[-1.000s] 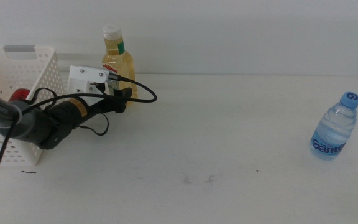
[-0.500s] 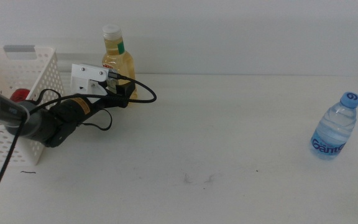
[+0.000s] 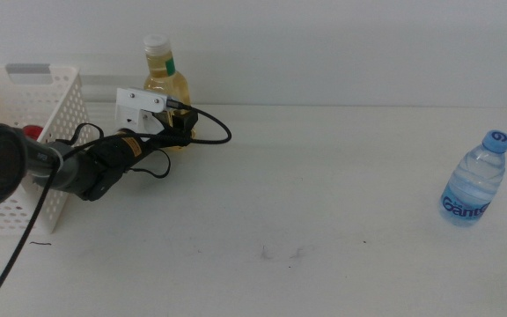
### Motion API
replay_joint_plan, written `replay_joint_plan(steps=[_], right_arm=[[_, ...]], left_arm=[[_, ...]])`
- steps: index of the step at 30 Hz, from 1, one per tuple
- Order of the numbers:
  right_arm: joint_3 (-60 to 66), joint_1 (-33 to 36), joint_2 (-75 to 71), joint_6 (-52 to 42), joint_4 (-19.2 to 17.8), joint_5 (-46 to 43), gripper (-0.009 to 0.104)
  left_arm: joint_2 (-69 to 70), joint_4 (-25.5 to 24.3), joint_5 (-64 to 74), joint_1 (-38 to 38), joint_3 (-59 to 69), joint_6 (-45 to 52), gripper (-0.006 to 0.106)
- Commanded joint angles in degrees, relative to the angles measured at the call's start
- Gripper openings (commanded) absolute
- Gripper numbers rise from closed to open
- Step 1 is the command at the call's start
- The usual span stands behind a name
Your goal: Use arms to grab the bottles and put them into the dustbin to the left of the table.
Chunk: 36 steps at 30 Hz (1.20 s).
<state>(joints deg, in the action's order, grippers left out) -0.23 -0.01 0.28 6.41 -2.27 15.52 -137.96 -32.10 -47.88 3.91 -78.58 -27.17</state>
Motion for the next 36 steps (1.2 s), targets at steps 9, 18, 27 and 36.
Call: replay_joint_plan(steps=[9,18,27,36], right_arm=[[0.23,-0.5,-0.28,-0.26,-0.59,-0.52,0.081],[0.23,-0.5,-0.28,-0.26,-0.59,-0.52,0.081],[0.23,-0.5,-0.28,-0.26,-0.59,-0.52,0.081],[0.23,-0.5,-0.28,-0.26,-0.59,-0.52,0.081]], left_arm=[[20.1,-19.66,11.16,-0.94,13.22,-21.81,-0.002],[52.21,-23.34,51.39,11.27,26.0,-32.59,-0.002],[65.3,-22.98,58.55,15.54,26.0,-29.63,-0.002],[70.65,-4.88,68.57,13.59,23.53,-15.86,-0.002]])
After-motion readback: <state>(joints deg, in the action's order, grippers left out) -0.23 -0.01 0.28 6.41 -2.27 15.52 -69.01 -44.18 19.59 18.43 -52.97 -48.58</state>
